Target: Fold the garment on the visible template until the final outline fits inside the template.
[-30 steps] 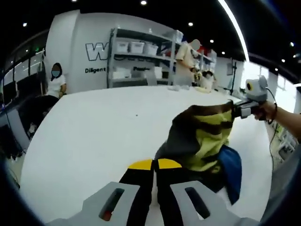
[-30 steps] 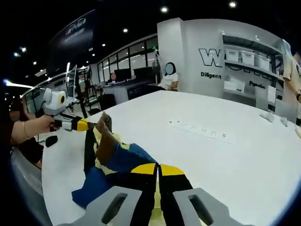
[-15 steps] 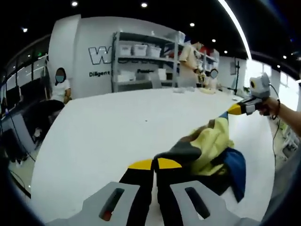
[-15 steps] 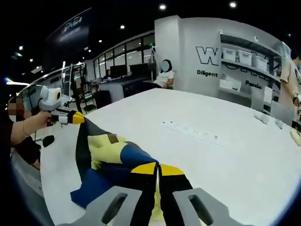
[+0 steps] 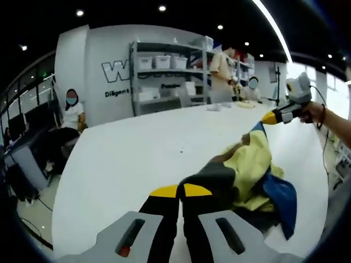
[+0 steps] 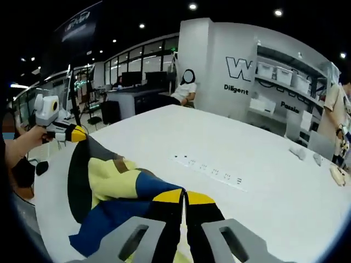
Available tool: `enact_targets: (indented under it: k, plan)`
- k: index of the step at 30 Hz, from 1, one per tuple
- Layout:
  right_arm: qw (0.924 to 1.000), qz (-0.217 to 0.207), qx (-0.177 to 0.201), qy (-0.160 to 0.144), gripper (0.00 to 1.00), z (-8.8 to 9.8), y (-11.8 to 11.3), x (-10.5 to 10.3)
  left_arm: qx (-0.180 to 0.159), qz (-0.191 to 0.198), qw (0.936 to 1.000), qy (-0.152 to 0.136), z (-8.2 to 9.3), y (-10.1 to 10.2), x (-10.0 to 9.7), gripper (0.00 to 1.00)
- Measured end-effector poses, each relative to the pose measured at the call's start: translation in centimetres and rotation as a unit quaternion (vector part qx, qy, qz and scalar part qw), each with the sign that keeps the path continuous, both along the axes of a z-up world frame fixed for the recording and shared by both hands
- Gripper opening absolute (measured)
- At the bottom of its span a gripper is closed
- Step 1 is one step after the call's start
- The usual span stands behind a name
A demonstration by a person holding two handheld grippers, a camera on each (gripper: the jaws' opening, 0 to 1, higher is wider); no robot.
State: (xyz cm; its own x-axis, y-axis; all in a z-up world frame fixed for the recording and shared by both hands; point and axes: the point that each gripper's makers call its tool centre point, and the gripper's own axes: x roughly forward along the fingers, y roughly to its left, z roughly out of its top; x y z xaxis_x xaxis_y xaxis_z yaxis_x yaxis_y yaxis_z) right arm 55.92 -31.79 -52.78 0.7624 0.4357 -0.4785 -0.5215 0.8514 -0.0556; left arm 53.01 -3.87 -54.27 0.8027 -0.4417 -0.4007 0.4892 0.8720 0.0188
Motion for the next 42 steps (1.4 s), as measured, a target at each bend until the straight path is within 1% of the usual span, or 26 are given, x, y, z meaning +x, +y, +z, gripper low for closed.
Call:
enact_targets:
  k: [4, 6, 8, 9, 11, 13, 15, 16, 18, 21, 22, 23, 27, 33, 38, 42]
  plan:
    - [0.9999, -0.01, -0.001, 0.004, 0.0, -0.5, 0.4, 1.4, -0.001, 0.007, 0.9998, 0.016, -0.9, 0.1, 0.9, 0.0]
    - [0.9999, -0.011, -0.011, -0.002, 0.0, -0.8, 0.5, 2.2, 0.0, 0.007, 0.9998, 0.019, -1.4, 0.1, 1.4, 0.0]
    - [0.9998, -0.019, -0.007, -0.006, 0.0, -1.0, 0.5, 2.7, 0.008, 0.011, 0.9994, 0.032, -2.4, 0.4, 1.9, 0.0]
    - [0.9997, -0.024, -0.005, 0.001, 0.0, -1.7, 0.5, 3.0, 0.012, 0.02, 0.9983, 0.053, -3.4, 0.7, 1.9, 0.0]
    - [0.9988, -0.034, -0.018, 0.03, 0.0, -3.6, 0.0, 3.0, 0.009, 0.022, 0.9974, 0.069, -4.6, 0.8, 2.0, 0.0]
    - [0.9979, -0.037, -0.019, 0.049, 0.0, -5.0, -0.1, 2.9, 0.007, 0.024, 0.9964, 0.081, -5.4, 0.8, 2.0, 0.0]
    - [0.9964, -0.037, -0.025, 0.072, 0.0, -6.9, -0.2, 2.6, 0.015, 0.021, 0.9954, 0.092, -6.4, 0.8, 1.9, 0.0]
    - [0.9942, -0.045, -0.029, 0.093, 0.0, -8.1, -0.4, 2.4, 0.02, 0.021, 0.9945, 0.1, -7.0, 0.8, 1.9, 0.0]
    - [0.9922, -0.045, -0.036, 0.11, 0.0, -9.4, -0.4, 2.1, 0.023, 0.02, 0.9929, 0.115, -7.8, 0.8, 1.8, 0.0]
    - [0.9877, -0.037, -0.061, 0.139, 0.0, -11.7, -0.4, 1.4, 0.025, 0.024, 0.9891, 0.143, -9.2, 0.9, 1.5, 0.0]
    - [0.9877, -0.036, -0.06, 0.14, 0.0, -12.0, -0.2, 1.3, 0.027, 0.023, 0.988, 0.15, -9.5, 0.9, 1.3, 0.0]
    - [0.9859, -0.035, -0.06, 0.152, 0.0, -12.5, -0.2, 1.0, 0.029, 0.022, 0.9869, 0.157, -10.0, 0.9, 1.2, 0.0]
    - [0.9831, -0.031, -0.07, 0.166, 0.0, -13.7, -0.2, 0.8, 0.05, 0.015, 0.9827, 0.177, -11.3, 0.8, 0.4, 0.0]
    - [0.9816, -0.036, -0.073, 0.173, 0.0, -14.4, -0.1, 1.3, 0.07, 0.014, 0.9804, 0.184, -12.3, 1.0, 0.7, 0.0]
    - [0.9824, -0.044, -0.066, 0.169, 0.0, -14.8, -0.1, 1.9, 0.061, 0.027, 0.9799, 0.188, -12.6, 1.3, 1.1, 0.0]
    - [0.9841, -0.055, -0.063, 0.157, 0.0, -14.7, -0.2, 2.6, 0.063, 0.035, 0.9798, 0.186, -12.6, 1.6, 1.3, 0.0]
